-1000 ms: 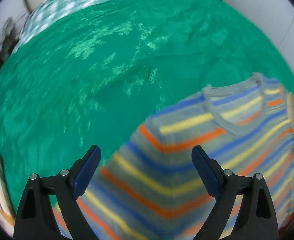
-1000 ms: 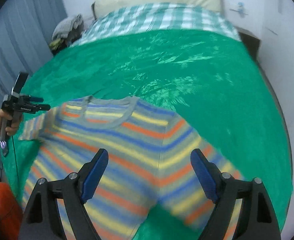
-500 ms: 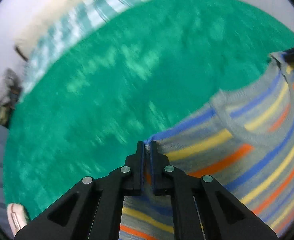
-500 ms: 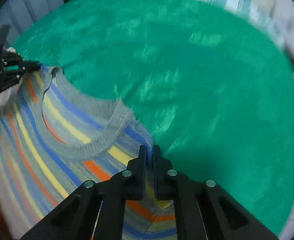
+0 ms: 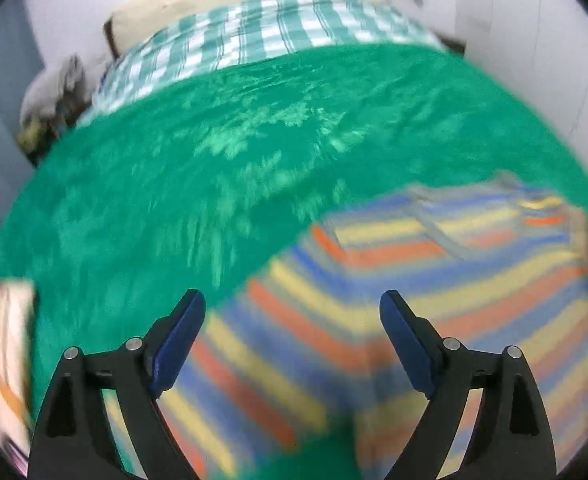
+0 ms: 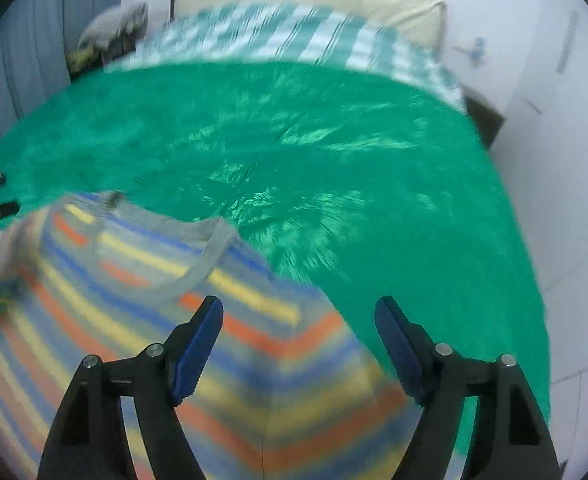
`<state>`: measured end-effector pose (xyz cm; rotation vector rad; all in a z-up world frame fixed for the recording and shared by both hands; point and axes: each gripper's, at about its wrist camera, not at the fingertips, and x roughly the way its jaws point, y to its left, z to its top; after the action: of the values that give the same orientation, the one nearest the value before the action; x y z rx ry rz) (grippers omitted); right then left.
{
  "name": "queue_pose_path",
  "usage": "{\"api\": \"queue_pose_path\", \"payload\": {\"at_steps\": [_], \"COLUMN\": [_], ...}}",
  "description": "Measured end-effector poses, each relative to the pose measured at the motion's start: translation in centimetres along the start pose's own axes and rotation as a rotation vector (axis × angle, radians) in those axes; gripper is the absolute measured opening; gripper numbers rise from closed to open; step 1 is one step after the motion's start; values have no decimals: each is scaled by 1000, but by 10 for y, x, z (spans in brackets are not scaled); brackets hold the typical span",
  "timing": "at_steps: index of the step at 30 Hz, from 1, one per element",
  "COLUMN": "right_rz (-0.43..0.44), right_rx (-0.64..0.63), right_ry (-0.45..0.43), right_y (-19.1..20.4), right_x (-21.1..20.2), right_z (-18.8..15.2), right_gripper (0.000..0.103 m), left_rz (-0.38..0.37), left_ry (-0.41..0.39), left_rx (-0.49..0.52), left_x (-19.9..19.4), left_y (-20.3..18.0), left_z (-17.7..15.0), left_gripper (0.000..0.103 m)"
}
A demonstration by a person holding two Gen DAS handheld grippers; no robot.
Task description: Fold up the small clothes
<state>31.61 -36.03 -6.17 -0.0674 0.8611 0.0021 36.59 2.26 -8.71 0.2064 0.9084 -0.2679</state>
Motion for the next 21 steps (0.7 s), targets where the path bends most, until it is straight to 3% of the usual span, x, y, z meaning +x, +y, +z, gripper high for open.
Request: {"api": "queue_pose_path", "payload": {"at_steps": [2,4,6,9,12,16,17,21], "right_rz": [-3,-20,-56,-92,-143,-143,-139,-143], "right_rx": [30,64,99,187,261,295,300,298], "right_ry": [-42,-71,-51,-12,-19,93,65,43], "right_y": [-1,0,7,17,15,10,10,10], "right_x": [-37,-75,-93,-101,-97,-67,-66,-67], "right_z": [-35,-95,-150,-216,-244,-261,-266,-269], "right_gripper": [91,93,93,93,93,98,103,103], "left_rz": [-18,-14,38,72,98,127,132,136], "left_ry": [-16,-18,20,63,100,9,2,-1], "left_rx": [-49,-102,-171,-256,-244,-255,-254,-253], "left_x": [-36,-49,-37,0,34,33,32,33], "left_y": [9,20,27,32,33,29,28,29], "left_z": [-43,-83,-123,-149,-157,-161,-162,-163], "left_gripper": [100,101,101,101,103,103,103,103]}}
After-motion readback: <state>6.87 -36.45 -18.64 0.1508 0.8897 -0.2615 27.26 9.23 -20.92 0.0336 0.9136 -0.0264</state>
